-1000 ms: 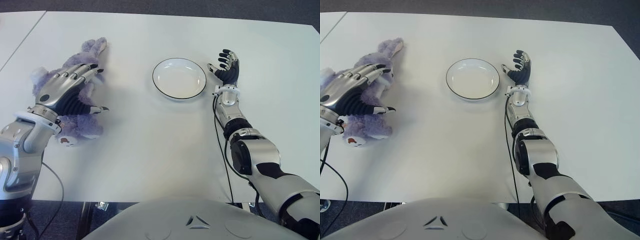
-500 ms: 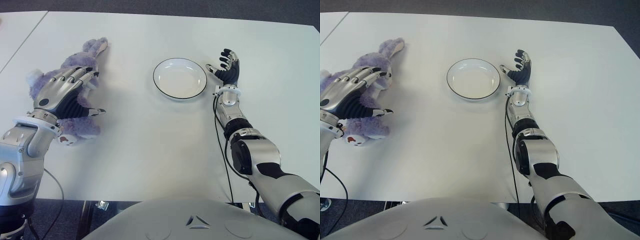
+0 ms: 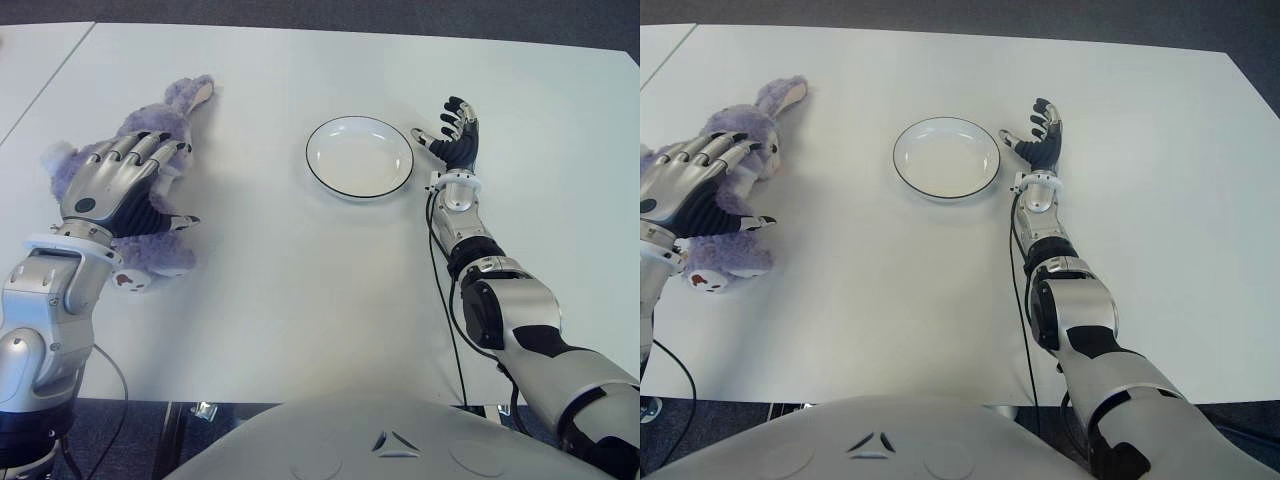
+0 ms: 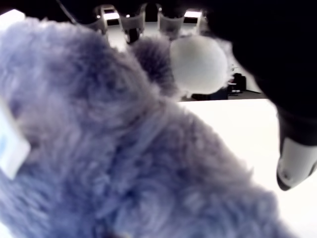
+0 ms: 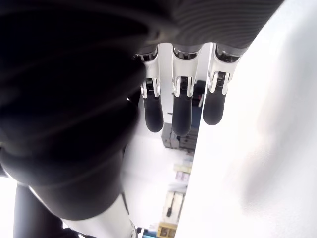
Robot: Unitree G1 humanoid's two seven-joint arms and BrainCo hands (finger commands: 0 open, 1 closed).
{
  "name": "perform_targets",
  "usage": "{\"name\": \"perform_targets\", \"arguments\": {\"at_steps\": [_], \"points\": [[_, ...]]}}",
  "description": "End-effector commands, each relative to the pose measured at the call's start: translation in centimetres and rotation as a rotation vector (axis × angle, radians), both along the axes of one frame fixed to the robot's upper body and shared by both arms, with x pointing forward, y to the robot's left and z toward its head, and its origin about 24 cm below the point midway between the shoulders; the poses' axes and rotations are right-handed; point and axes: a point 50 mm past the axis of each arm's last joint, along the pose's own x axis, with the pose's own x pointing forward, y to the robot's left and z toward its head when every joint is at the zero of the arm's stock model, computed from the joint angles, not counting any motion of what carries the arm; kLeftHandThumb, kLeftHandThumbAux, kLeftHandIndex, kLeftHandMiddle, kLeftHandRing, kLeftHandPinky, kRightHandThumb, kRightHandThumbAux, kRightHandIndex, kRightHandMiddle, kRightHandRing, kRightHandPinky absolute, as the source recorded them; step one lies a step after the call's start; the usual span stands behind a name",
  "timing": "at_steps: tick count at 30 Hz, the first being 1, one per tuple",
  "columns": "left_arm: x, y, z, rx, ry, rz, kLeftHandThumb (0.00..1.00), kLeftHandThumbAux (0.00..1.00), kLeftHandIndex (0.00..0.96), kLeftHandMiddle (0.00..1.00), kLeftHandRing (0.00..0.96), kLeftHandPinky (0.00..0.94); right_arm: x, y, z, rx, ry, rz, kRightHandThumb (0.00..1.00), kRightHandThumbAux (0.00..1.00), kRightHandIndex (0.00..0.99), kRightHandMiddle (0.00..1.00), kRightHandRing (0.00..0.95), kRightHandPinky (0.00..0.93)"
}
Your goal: Put the doll into the plate.
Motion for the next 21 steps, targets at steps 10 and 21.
{"name": "perform_targets", "arguments": {"at_steps": [10, 21], "points": [[-0.4, 0.1, -1.1, 0.231, -0.050, 0.090, 0.000, 0.551, 0.007, 0.000, 0.000, 0.000, -10.0, -1.4, -13.8, 0.029, 0.548, -0.080, 0.194, 0.952, 0.168, 0.206, 0.205, 0.223], [0.1, -0.1, -0.4, 0.318, -0.138, 0.095, 0.000, 0.530, 0.000, 0.000, 0.000, 0.000, -10.0, -1.4, -13.8, 0.026, 0.549, -0.075, 0.205, 0.953, 0.170, 0.205, 0.207, 0.225]]}}
